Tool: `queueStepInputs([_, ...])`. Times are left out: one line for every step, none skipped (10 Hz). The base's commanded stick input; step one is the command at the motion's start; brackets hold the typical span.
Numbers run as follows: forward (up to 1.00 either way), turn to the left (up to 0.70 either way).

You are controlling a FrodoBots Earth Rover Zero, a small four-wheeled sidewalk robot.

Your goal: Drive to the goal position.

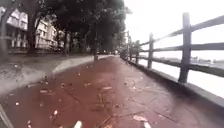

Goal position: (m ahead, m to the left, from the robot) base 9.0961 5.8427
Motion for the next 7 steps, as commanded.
queueStepInputs([0.50,0.00])
queueStepInputs([0.50,0.00])
queueStepInputs([0.50,0.00])
queueStepInputs([0.50,0.00])
queueStepInputs([0.50,0.00])
queueStepInputs([0.50,0.00])
queueStepInputs([0.50,0.00])
